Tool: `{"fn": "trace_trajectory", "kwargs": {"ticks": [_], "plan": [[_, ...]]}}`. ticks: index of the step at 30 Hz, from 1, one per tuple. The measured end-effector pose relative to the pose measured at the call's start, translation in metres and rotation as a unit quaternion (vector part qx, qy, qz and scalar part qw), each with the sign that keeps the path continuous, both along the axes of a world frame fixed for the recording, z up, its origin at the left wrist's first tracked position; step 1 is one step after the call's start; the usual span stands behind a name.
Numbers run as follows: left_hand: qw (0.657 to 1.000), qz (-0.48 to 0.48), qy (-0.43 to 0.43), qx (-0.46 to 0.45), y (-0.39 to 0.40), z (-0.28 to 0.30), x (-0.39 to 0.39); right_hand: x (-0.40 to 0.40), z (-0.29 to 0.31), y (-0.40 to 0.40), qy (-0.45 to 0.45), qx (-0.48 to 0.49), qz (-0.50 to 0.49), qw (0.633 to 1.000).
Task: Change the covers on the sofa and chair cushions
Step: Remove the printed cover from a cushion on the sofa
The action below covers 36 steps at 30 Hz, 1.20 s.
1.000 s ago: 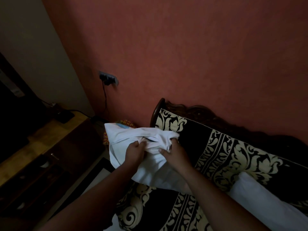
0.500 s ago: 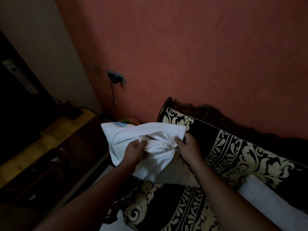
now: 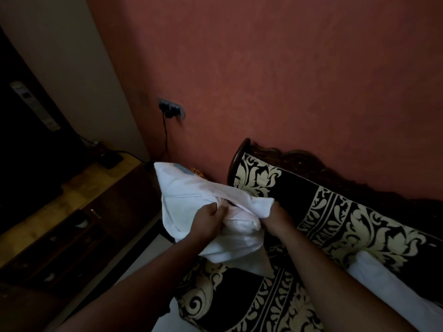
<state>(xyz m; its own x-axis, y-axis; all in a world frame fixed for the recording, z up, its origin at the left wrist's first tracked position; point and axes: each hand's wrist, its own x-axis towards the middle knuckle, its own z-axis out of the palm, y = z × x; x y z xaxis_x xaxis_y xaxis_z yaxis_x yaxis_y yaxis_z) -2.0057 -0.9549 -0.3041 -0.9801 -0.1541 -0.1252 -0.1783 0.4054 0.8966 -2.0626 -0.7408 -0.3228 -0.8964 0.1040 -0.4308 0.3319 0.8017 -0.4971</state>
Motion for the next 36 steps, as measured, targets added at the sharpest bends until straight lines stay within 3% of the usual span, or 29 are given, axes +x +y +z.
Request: {"fn": "trace_trajectory", "kwargs": {"ticks": [3,5,6,8,11,14,21,25,30,32,35,36], "plan": [[0.996,0.003,0.004,-0.089,-0.005,-0.002,-0.010,0.004,0.032,-0.021,0.218,-0.014,-0.035,0.975],[0.993,-0.008,0.005,-0.118,-0.005,-0.005,-0.011,0.014,0.057,-0.047,0.343,-0.046,0.023,0.938],[0.993,-0.021,0.009,-0.120,-0.005,-0.005,-0.010,0.017,0.067,-0.062,0.345,-0.057,0.076,0.934],[0.991,-0.070,-0.012,-0.113,-0.003,-0.006,-0.006,0.021,0.069,-0.086,0.233,-0.038,0.176,0.956],[0.988,-0.099,-0.013,-0.115,0.001,-0.008,0.001,0.019,0.050,-0.094,0.080,-0.009,0.178,0.981],[0.984,-0.083,-0.014,-0.154,0.007,-0.014,0.013,0.011,0.035,-0.084,0.050,-0.024,0.118,0.991],[0.966,-0.153,0.018,-0.209,0.032,-0.020,0.029,0.000,0.025,-0.075,0.000,0.076,0.126,0.989],[0.961,-0.178,0.001,-0.211,0.033,-0.026,0.035,-0.001,0.018,-0.077,0.035,0.141,0.200,0.969],[0.947,-0.231,0.017,-0.223,0.004,-0.038,0.029,0.016,0.013,-0.072,0.138,0.143,0.217,0.956],[0.954,-0.175,0.046,-0.240,-0.019,-0.035,0.025,0.024,0.013,-0.066,0.170,0.139,0.216,0.952],[0.961,-0.010,0.130,-0.245,-0.052,-0.025,0.007,0.033,0.014,-0.058,0.233,0.143,0.251,0.929],[0.957,0.033,0.123,-0.260,-0.059,-0.022,-0.003,0.036,0.014,-0.056,0.265,0.144,0.269,0.915]]}}
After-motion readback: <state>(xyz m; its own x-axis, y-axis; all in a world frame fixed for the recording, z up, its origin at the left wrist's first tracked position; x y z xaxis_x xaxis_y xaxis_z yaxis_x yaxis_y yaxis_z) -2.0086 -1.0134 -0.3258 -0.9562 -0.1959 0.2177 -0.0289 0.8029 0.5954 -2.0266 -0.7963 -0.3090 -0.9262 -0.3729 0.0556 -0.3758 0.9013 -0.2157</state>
